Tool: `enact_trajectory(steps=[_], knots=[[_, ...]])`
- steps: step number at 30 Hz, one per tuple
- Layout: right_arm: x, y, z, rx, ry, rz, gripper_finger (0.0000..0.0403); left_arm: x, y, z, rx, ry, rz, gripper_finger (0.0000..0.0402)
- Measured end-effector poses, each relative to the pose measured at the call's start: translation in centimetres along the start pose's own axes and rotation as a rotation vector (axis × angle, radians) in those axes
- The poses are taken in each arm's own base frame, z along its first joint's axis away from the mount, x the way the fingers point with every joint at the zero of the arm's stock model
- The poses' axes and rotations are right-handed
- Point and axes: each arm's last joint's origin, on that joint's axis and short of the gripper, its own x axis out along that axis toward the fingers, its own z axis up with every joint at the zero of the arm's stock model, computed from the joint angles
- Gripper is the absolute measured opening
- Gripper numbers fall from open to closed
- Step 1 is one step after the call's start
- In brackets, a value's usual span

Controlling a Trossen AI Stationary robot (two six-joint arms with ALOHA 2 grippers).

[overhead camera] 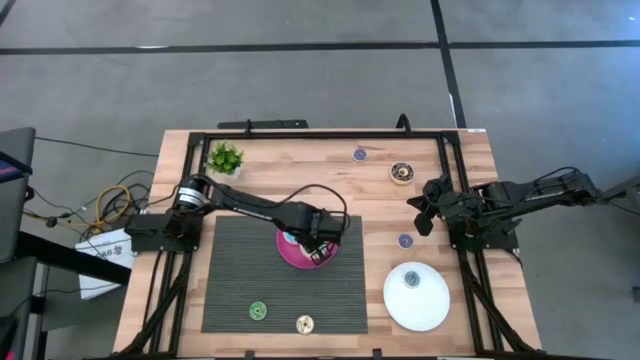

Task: Pick & Place donuts
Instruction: Put the large light green donut on the pink plate

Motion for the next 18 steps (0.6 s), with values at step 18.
enact_trajectory(steps=[18], knots=[[0.0, 0.0, 0.0, -0.001, 0.002, -0.002, 0.0001, 1.1, -0.7, -0.4, 0.013, 0.02, 0.004, 0.0109]])
